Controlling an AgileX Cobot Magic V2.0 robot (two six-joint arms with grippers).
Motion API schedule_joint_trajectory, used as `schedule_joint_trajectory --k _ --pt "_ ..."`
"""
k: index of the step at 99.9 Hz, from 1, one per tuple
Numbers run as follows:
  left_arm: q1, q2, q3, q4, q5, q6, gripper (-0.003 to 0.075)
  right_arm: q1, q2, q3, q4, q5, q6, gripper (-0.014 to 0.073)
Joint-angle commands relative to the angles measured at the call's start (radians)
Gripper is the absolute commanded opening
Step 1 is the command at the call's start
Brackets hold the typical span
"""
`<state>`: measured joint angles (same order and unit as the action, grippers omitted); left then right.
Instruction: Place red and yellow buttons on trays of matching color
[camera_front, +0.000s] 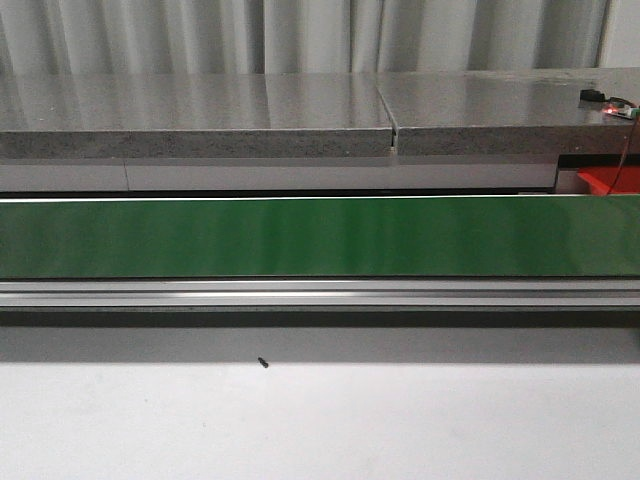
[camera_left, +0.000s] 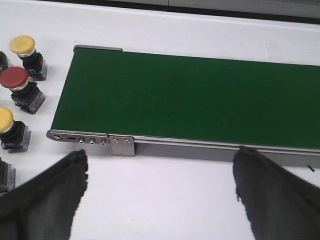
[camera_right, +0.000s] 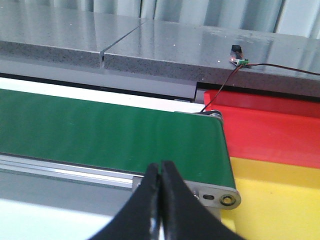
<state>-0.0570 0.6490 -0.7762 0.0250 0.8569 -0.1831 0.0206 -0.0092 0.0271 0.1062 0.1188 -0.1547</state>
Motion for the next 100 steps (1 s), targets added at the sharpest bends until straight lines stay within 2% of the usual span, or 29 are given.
schedule_joint_trajectory --k 1,25,33,47,58,81,100 --pt "-0.007 0.006 -0.035 0.012 -0.058 -0.002 0.065 0.002 -0.015 -0.016 -0.005 -0.082 0.001 -0.0068" --pt "-0.007 0.006 -0.035 0.039 -0.032 -0.021 0.064 0.002 -0.015 -0.016 -0.005 -0.082 0.001 -0.0068" --pt "-0.007 0.006 -0.035 0.125 -0.015 -0.159 0.064 0.002 -0.015 -0.016 -0.005 -0.082 0.001 -0.0068" --pt "-0.007 0.006 -0.035 0.376 0.028 -0.375 0.064 0.002 -0.015 -0.016 -0.005 -0.082 0.001 -0.0068" --pt "-0.007 0.006 -0.035 0.5 0.048 -0.475 0.064 0.002 -0.015 -0.016 -0.005 -0.082 0.001 -0.0068" --pt "0.0 0.061 -0.035 0.553 0.053 -0.521 0.064 0.002 -0.015 -0.016 -0.005 -0.082 0.001 -0.0068" --pt "0.122 0.175 -0.035 0.576 0.018 -0.535 0.064 0.002 -0.015 -0.016 -0.005 -0.082 0.001 -0.0068"
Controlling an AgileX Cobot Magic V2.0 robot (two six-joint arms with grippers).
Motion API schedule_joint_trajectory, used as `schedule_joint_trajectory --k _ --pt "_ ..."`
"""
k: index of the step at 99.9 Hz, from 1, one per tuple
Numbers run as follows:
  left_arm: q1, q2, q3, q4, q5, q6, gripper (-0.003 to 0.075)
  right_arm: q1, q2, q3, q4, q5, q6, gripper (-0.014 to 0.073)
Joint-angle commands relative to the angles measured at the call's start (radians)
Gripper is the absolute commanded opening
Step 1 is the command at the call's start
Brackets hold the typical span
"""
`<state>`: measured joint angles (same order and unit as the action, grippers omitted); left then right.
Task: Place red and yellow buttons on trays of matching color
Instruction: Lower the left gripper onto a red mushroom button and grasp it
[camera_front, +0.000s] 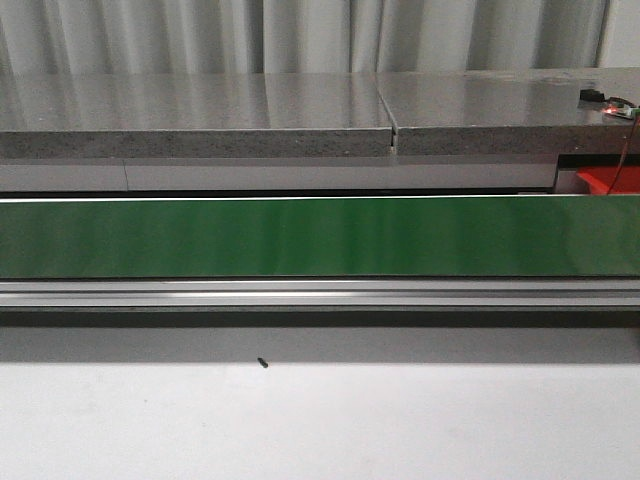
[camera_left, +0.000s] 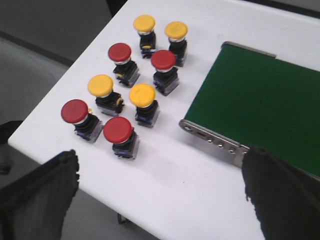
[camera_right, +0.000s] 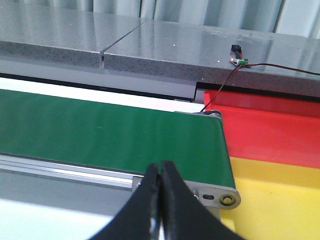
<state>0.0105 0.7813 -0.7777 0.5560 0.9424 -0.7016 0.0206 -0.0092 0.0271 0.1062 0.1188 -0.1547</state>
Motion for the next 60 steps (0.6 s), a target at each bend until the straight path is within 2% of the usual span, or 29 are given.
schedule_joint_trajectory --k 1,33,60 --pt "0.061 0.05 -0.033 0.045 -0.072 -0.017 0.064 0.002 -0.015 -0.016 -0.005 -0.082 0.001 -0.0068" --pt "0.313 0.234 -0.033 0.006 -0.222 -0.007 0.064 0.002 -0.015 -0.016 -0.005 -0.082 0.001 -0.0068" --pt "0.387 0.427 -0.043 -0.017 -0.303 -0.007 0.064 0.002 -0.015 -0.016 -0.005 -0.082 0.001 -0.0068"
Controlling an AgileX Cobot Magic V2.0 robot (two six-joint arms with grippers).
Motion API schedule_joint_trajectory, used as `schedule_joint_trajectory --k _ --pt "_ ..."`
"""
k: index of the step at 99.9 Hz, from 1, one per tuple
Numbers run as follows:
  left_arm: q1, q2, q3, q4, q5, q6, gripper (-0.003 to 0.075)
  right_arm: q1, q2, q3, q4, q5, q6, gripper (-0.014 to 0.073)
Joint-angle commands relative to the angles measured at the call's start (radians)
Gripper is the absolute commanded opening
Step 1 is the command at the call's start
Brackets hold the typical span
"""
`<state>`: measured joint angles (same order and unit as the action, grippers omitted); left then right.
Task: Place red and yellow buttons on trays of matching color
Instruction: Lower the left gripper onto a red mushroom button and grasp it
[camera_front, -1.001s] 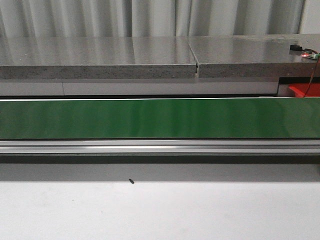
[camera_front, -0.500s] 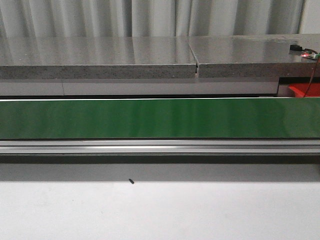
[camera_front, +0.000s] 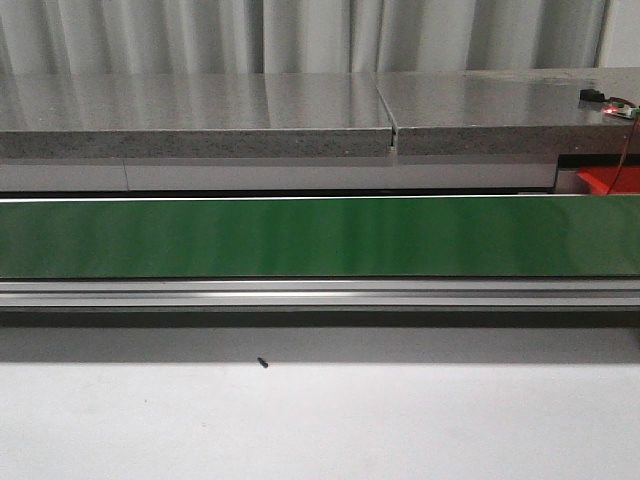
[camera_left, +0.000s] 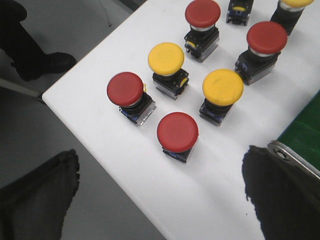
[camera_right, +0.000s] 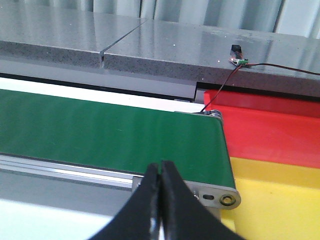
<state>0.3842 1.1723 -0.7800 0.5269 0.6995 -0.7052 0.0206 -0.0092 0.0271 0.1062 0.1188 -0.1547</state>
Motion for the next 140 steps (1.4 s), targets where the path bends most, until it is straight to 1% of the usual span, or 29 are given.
schedule_joint_trajectory --k 1,23,41,70,88,117,140 --pt "0.015 0.045 -0.043 0.012 -0.06 -0.004 0.064 0.002 -0.015 -0.016 -0.005 -0.082 0.001 -0.0068" --pt "0.015 0.165 -0.057 0.0 -0.087 -0.004 0.064 0.002 -0.015 -0.016 -0.005 -0.082 0.001 -0.0068" --pt "0.015 0.223 -0.057 -0.005 -0.121 -0.004 0.064 0.002 -0.015 -0.016 -0.005 -0.082 0.001 -0.0068" --pt "0.019 0.287 -0.057 -0.005 -0.195 -0.004 0.064 0.002 -0.015 -0.016 -0.005 -0.082 0.001 -0.0068" --pt "0.02 0.322 -0.06 -0.001 -0.216 -0.004 0.064 0.002 -0.015 -0.016 -0.005 -0.082 0.001 -0.0068" --pt "0.02 0.367 -0.06 0.001 -0.22 -0.004 0.064 0.002 -0.015 -0.016 -0.005 -0.082 0.001 -0.0068" --pt "0.023 0.367 -0.073 0.021 -0.218 -0.01 0.064 0.002 -0.015 -0.016 -0.005 -0.082 0.001 -0.0068"
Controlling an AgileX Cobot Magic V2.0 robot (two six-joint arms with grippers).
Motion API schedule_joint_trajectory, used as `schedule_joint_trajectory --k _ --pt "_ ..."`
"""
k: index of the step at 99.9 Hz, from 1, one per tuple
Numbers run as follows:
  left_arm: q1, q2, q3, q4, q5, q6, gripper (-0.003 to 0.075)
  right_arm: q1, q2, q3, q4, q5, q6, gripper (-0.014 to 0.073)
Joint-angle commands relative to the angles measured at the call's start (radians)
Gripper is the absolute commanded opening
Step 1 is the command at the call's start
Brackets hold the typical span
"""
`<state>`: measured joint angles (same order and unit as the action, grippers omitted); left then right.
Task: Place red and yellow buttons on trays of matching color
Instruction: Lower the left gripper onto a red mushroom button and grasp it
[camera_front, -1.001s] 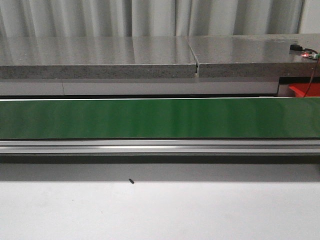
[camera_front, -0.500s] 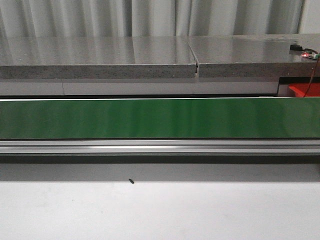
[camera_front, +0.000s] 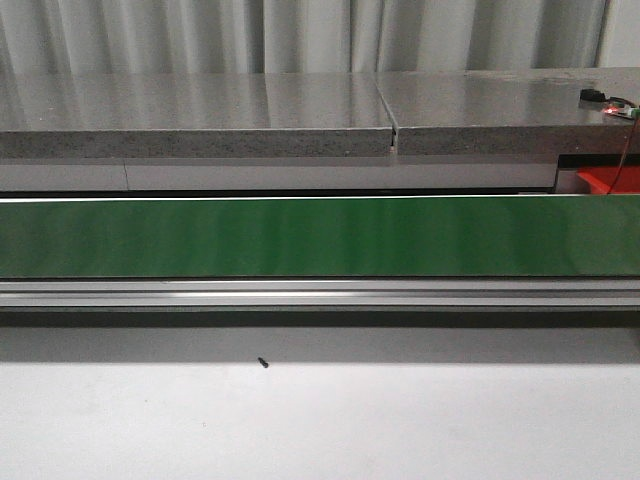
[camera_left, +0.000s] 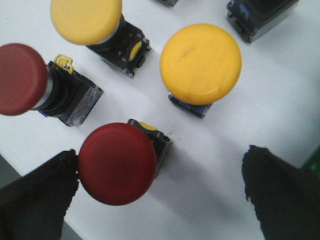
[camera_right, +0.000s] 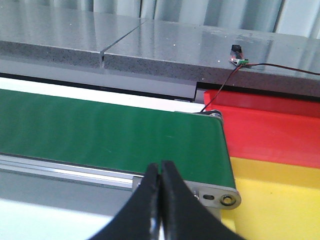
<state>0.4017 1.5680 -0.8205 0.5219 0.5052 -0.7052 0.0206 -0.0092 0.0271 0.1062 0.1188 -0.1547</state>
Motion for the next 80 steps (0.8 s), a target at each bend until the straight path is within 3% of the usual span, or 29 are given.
schedule_joint_trajectory --k 1,27,80 --pt "0.007 -0.029 -0.032 0.026 -0.024 -0.011 0.064 0.002 -0.015 -0.016 -0.005 -0.082 0.001 -0.0068" --pt "0.061 -0.029 -0.034 -0.002 -0.036 -0.013 0.064 0.002 -0.015 -0.016 -0.005 -0.082 0.001 -0.0068" --pt "0.061 -0.029 -0.034 -0.002 -0.073 -0.013 0.064 0.002 -0.015 -0.016 -0.005 -0.082 0.001 -0.0068"
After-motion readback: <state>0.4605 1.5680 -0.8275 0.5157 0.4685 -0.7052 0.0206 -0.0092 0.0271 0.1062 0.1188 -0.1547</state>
